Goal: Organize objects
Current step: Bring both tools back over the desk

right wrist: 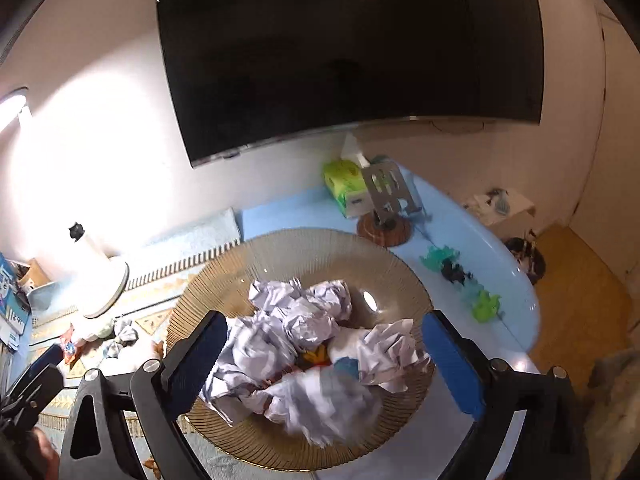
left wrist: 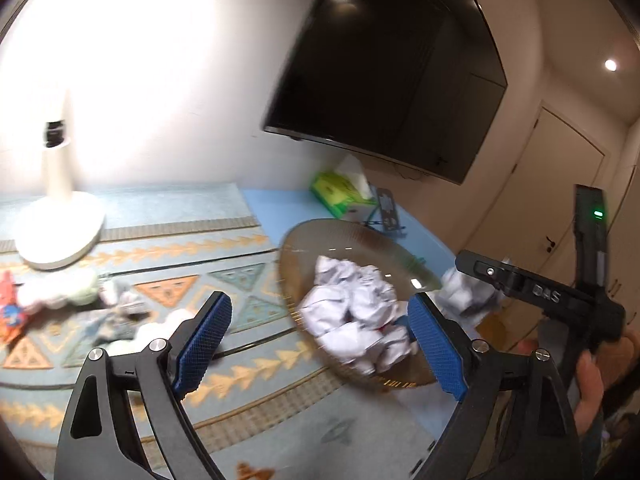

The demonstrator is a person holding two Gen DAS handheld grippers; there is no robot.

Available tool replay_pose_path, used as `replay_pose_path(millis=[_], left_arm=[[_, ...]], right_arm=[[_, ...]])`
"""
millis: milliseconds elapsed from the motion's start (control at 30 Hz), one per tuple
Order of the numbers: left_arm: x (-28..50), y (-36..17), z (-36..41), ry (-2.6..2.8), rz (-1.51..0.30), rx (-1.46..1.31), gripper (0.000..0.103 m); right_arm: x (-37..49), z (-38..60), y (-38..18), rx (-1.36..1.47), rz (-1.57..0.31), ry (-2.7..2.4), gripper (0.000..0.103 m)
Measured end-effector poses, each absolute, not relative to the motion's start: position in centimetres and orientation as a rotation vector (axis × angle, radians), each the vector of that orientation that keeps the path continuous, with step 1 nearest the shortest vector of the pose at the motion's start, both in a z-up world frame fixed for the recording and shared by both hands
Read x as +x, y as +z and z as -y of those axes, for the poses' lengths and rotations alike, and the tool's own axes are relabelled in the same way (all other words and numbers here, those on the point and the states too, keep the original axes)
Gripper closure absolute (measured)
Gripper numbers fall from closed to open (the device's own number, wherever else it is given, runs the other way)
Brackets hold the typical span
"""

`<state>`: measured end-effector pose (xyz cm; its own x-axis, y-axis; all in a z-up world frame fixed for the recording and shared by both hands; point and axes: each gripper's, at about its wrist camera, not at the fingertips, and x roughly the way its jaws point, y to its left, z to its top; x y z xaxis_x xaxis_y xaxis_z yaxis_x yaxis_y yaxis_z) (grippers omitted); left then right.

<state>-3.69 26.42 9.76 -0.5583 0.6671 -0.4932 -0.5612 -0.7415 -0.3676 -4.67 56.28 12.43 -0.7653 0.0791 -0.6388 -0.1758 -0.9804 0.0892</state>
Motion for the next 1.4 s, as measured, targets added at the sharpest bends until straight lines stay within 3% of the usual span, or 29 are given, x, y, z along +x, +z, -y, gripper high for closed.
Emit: replay_pose_path(millis=[133,200,267,433,533,667,733,1400], left_arm=[[-2.4,9.0,-20.5,2.315,0.258,-0.824,0.014],[-1.8,7.6,-16.8,2.344,0.373,-0.859,0.014],[-1.1,6.0,-13.4,2.405,0.454,-0.905,0.014],[-0.1,3.8,-7.1,2.639,0.443,-1.006,0.014],[0.1,2.6,-4.6,2.740,0.419,-1.025,0.014],[-0.2,0.5,-3.4,2.835,0.291,-1.068,0.014],[-0.3,-0.4,-2.9,2.830,0.284,-1.086,0.014],[-0.8,-0.8,-2.3,2.790,0.342,-1.156,0.014]], right_arm=[[-3.0,-55.3,13.0,-0.991,-0.384,2.923,0.003],[-2.6,-53.8,12.9,-1.017,-0.486,2.996,0.001],[-2.3,-51.2,12.8,-1.032,-0.523,3.063,0.000],[-2.6,-43.4,10.2,-1.080,-0.569,3.213,0.000],[-3.7,-38.0,6.0,-1.209,-0.474,3.209,0.000],[-4.2,-32.4,1.3,-1.269,-0.108,3.168,0.000],[-4.1,-31.3,0.2,-1.246,-0.021,3.176,0.000],[-5.3,-32.9,-1.1,-1.272,-0.094,3.030,0.000]])
